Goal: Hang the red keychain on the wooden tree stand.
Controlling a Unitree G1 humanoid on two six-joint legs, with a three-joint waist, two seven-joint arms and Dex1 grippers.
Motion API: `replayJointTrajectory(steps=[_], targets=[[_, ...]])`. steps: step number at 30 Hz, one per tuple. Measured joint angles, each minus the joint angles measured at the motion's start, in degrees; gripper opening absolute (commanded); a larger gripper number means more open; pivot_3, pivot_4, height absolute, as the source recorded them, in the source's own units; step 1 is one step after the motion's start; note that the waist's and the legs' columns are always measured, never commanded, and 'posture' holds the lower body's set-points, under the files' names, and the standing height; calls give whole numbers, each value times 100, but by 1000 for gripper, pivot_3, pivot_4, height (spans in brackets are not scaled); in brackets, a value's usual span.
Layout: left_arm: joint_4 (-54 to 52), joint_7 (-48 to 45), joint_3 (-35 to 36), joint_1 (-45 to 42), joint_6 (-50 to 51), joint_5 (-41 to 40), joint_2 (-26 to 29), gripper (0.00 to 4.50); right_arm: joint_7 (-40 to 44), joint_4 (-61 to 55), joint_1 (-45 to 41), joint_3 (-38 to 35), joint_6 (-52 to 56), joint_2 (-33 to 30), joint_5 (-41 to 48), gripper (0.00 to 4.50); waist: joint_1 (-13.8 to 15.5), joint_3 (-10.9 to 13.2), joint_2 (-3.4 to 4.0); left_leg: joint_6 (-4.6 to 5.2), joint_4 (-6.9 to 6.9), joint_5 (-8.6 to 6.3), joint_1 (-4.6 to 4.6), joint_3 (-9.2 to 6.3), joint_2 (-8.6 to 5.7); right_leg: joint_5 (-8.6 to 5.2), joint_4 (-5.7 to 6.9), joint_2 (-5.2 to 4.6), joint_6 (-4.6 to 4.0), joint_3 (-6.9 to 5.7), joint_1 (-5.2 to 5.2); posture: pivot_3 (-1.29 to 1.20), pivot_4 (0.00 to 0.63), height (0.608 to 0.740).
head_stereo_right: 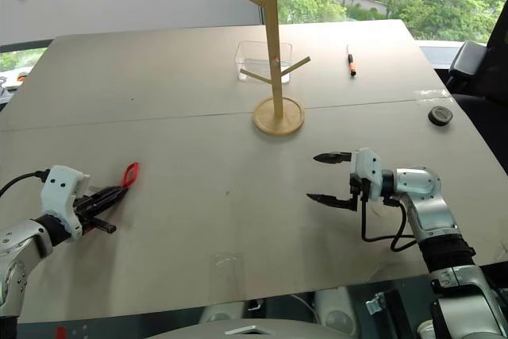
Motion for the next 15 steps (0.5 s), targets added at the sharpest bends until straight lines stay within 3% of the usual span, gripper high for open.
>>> replayJointTrajectory(steps=[7,10,15], targets=[[-854,245,68,-25,-456,-41,-456,31,-36,-219,-36,-267,361,-175,327,4500,28,0,-5,0,3,0,-4,-2,-3,1,0,-11,-1,-1,1,0,150,740],[-1535,705,32,-381,-900,145,-788,31,-72,-488,-212,-585,1192,-526,821,4500,53,3,-4,1,7,1,-5,-2,-9,2,2,-20,-2,-2,4,0,150,740],[-2733,1484,-862,-1543,-1089,345,-1328,31,-338,-931,-1044,-1216,2523,-1001,1618,4500,109,-8,-14,3,9,0,2,-2,-13,20,-3,0,14,4,16,0,150,740]])
